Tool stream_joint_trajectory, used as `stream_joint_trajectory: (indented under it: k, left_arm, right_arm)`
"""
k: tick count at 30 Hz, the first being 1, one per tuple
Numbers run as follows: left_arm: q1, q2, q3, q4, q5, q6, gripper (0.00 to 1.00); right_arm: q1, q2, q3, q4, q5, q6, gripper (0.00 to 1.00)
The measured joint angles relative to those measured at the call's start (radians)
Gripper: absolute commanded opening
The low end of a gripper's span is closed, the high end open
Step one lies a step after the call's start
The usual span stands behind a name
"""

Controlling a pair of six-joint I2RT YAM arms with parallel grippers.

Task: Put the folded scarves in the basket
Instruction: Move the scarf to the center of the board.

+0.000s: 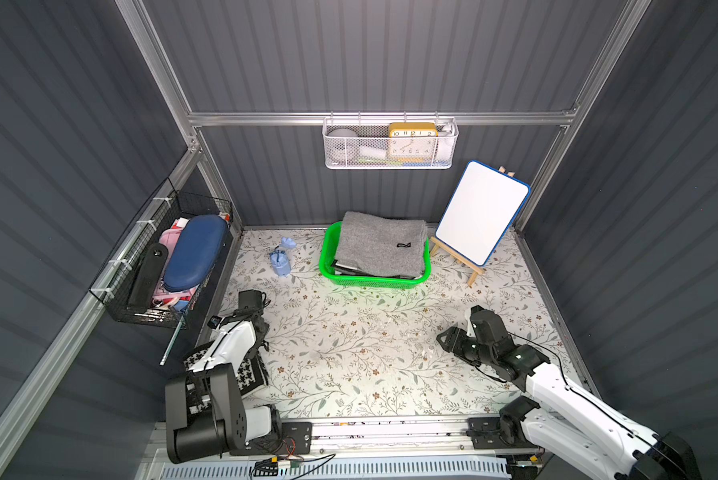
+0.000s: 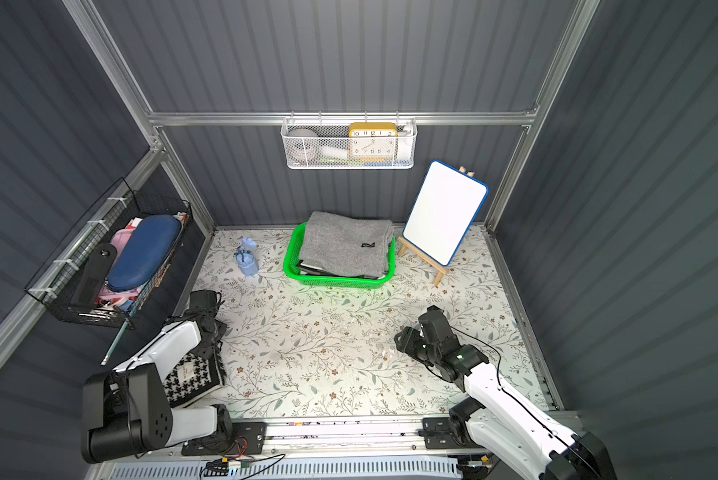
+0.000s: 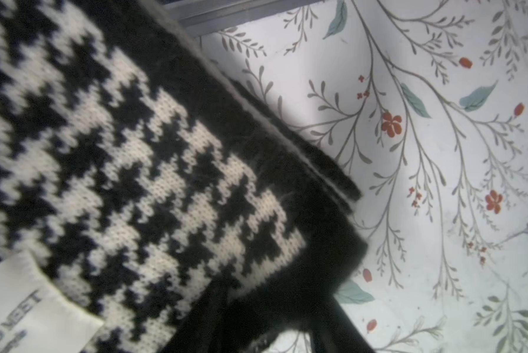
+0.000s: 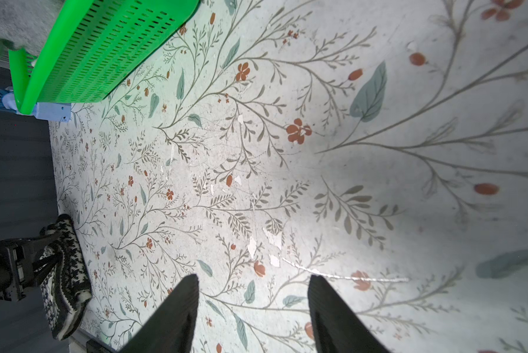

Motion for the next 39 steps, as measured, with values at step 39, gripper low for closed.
stream_joint_trajectory:
  k: [39]
  left_arm:
    - [-0.880, -0.016, -0.090, 0.328, 0.332, -0.090, 0.00]
  right_arm:
    - [0.000, 0.019, -0.021, 0.027, -0.018, 0.026, 0.62]
